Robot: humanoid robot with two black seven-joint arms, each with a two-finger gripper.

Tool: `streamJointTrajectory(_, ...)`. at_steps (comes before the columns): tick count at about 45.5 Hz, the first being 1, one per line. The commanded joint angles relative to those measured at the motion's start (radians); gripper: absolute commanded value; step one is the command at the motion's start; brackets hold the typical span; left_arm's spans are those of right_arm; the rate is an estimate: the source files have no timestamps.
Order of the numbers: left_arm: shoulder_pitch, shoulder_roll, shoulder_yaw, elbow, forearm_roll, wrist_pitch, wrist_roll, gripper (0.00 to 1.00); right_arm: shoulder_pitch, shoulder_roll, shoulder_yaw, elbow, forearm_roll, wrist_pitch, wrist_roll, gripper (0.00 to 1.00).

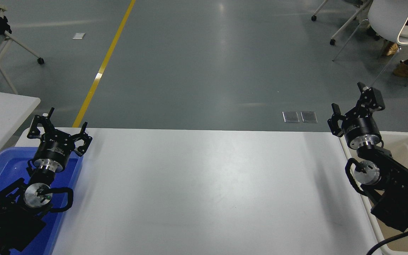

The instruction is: Clean the table surface

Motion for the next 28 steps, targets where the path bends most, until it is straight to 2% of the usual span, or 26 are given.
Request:
streamJointTrajectory(1,0.000,0.000,0.000,-0.001,0.000,0.000,0.000,1.00,-0.033,0.017,0.055,0.043,-0.001,0.007,0.027,0.99)
streamJointTrajectory(28,0.000,0.000,0.000,-0.001,0.000,0.000,0.000,1.00,-0.039,0.022,0.042,0.036,-0.079,0.010,0.027,0.99)
